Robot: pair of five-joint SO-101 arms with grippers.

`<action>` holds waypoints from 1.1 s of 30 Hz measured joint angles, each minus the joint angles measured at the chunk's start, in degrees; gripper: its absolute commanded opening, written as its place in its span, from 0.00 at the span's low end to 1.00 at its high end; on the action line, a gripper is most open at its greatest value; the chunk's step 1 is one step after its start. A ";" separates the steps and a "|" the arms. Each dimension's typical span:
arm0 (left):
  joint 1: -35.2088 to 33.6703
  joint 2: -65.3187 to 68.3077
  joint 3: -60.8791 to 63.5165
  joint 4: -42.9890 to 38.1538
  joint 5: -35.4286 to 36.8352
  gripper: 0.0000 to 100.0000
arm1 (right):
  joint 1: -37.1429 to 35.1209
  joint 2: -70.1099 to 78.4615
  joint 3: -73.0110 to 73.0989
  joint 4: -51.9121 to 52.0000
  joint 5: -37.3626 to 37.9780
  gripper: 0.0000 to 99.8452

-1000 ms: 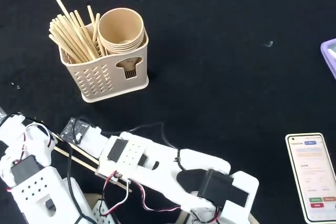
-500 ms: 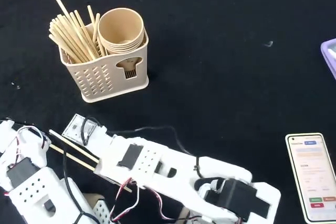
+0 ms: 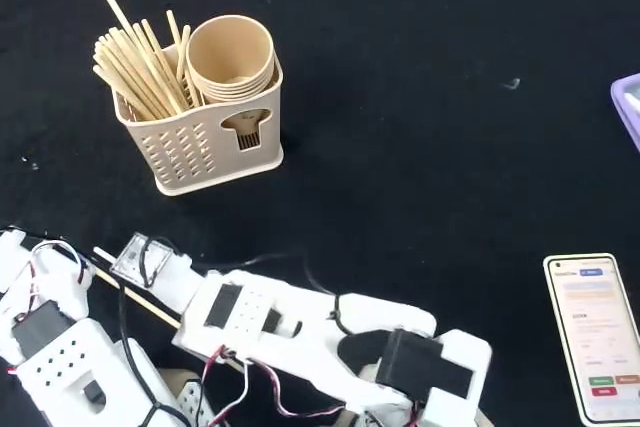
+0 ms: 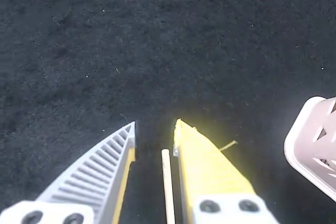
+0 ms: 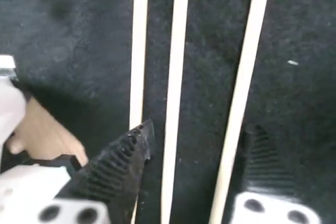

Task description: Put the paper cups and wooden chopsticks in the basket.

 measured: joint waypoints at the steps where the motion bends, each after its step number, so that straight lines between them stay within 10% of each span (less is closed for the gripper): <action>1: 0.00 0.00 0.00 0.00 0.00 0.13 | 0.09 0.09 -0.18 0.18 0.00 0.01; 16: 0.00 0.00 0.00 0.00 0.09 0.13 | 6.77 -12.92 3.43 11.52 8.53 0.02; 20: 0.00 0.00 0.00 0.00 0.09 0.13 | 9.05 -19.34 7.03 12.84 10.11 0.17; 33: 0.00 0.00 0.00 0.00 0.09 0.13 | -1.85 -7.82 8.97 -3.69 2.29 0.24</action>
